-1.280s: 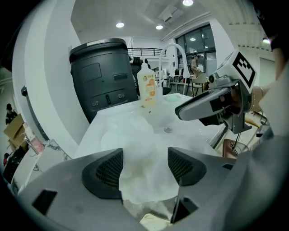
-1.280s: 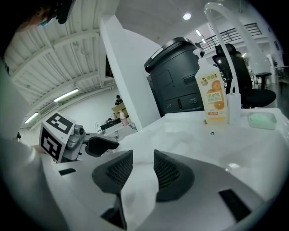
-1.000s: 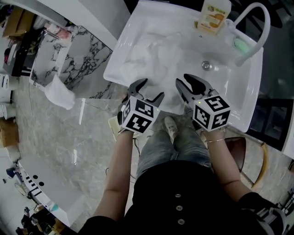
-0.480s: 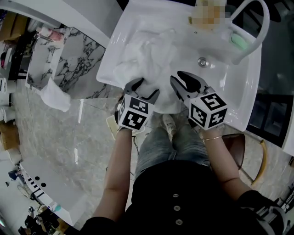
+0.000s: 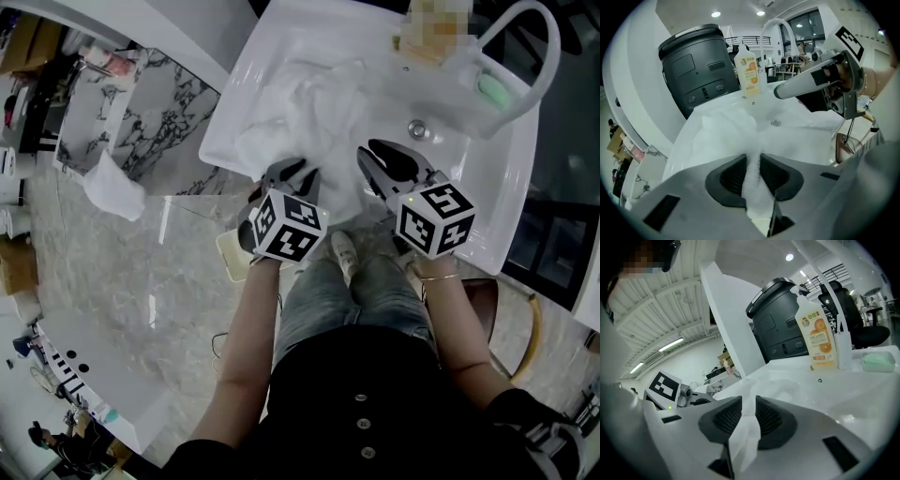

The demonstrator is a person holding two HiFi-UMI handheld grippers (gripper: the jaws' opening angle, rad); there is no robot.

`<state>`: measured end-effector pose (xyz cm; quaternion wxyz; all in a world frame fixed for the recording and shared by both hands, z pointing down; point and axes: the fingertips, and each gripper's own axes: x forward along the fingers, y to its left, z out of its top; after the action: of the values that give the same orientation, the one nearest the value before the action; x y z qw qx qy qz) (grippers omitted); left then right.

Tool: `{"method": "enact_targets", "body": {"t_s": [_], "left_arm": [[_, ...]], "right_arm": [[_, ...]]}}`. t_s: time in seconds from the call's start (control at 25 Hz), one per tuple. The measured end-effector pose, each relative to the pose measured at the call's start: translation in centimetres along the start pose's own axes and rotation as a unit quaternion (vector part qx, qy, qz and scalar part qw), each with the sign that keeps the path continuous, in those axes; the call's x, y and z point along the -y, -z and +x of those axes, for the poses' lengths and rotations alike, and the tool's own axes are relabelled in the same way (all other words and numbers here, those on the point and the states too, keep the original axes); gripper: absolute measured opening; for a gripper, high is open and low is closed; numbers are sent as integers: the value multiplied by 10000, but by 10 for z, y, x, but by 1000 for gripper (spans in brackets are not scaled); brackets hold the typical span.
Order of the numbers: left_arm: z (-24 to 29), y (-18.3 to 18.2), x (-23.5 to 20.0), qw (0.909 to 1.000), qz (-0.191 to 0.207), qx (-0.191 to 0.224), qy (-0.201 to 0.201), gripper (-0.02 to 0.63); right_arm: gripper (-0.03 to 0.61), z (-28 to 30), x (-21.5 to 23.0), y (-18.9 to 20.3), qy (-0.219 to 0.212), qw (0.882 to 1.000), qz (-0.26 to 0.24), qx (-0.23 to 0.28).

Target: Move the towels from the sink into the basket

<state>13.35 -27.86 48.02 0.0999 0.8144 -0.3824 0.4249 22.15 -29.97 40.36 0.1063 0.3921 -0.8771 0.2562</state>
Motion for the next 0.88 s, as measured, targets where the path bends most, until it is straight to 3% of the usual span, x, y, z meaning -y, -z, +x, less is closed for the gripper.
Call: {"method": "enact_targets", "body": {"t_s": [0.24, 0.88], "left_arm": [[-5, -1, -2, 9996, -222, 167, -52, 49], [-84, 10, -45, 9891, -911, 933, -687, 34]], "right_arm": [[90, 1, -3, -1, -92, 9999, -39, 9], [80, 14, -61, -4, -359, 9986, -383, -114]]}}
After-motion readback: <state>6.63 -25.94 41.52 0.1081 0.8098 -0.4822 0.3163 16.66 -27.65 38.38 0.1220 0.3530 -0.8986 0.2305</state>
